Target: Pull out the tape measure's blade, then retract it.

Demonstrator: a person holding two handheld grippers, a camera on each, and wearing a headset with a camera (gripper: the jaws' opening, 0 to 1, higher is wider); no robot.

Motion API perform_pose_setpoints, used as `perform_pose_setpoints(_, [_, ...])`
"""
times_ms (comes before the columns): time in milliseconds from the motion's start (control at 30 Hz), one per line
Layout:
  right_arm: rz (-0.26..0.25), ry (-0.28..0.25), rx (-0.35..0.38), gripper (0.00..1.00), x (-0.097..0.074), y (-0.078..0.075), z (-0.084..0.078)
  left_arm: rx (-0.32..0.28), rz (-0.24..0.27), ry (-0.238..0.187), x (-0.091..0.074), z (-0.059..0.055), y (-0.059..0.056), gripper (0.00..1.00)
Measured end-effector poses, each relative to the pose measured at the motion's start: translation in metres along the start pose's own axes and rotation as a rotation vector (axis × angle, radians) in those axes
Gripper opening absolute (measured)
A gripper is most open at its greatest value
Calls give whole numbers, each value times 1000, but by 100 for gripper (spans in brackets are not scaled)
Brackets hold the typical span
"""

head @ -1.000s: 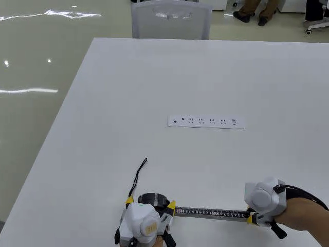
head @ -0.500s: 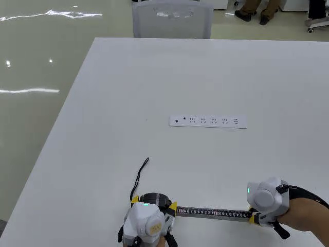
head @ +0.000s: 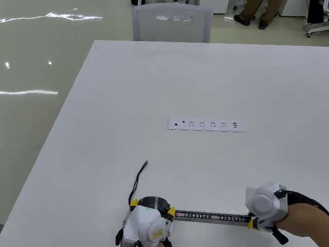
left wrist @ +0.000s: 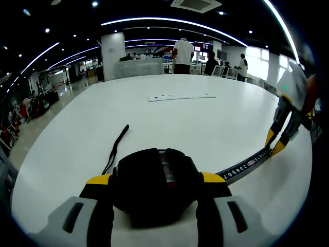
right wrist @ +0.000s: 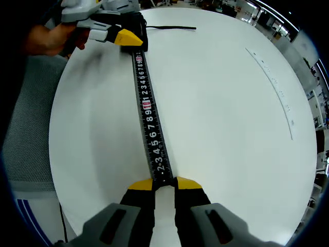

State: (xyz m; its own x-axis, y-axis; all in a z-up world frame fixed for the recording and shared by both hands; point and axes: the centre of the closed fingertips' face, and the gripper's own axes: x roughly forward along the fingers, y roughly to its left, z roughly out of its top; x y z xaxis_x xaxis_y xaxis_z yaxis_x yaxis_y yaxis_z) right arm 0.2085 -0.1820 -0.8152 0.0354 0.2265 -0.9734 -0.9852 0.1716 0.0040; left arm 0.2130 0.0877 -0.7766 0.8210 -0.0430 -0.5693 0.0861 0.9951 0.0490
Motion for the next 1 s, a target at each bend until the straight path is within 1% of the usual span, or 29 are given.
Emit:
perform_pose_setpoints(167, [-4, -3, 7, 13, 0, 0, 1, 6, -3, 7, 0, -1, 1, 60])
perform_pose_setpoints(200, [-1, -6, 15, 13, 0, 0, 1, 6, -3, 7, 0, -1, 1, 60])
perform_pose_setpoints(233, [7, -13, 49, 13, 0, 0, 1, 6, -3, 8, 0, -2, 1, 60])
perform_pose_setpoints(267, [6, -14, 23, 13, 0, 0, 1, 8, -3, 10, 0, -2, 1, 60])
perform_pose_setpoints(300, [7, -14, 13, 13, 0, 0, 1, 7, -3, 11, 1, -2, 2, 60])
perform_pose_setpoints(400, [13, -11, 12, 13, -1, 2, 2, 12, -7, 16, 3, -4, 2, 60])
perform_pose_setpoints(467, [17, -17, 18, 13, -3, 3, 3, 16, -11, 17, 3, -4, 2, 60])
perform_pose_setpoints(533, [21, -23, 15, 13, -4, 2, 3, 20, -13, 19, 7, -7, 2, 60])
perform_pose_setpoints(633, [20, -21, 8, 13, -4, 3, 3, 18, -16, 8, 5, -6, 3, 60])
perform_pose_setpoints(800, [18, -26, 4, 13, -3, 3, 6, 20, -20, 8, 3, -3, 1, 60])
perform_pose_setpoints(867, [15, -34, 3, 13, -2, 3, 7, 20, -24, 11, 4, -4, 1, 60])
perform_pose_setpoints(1000, [13, -31, -6, 13, -1, 3, 10, 22, -30, 20, 3, -4, 1, 60])
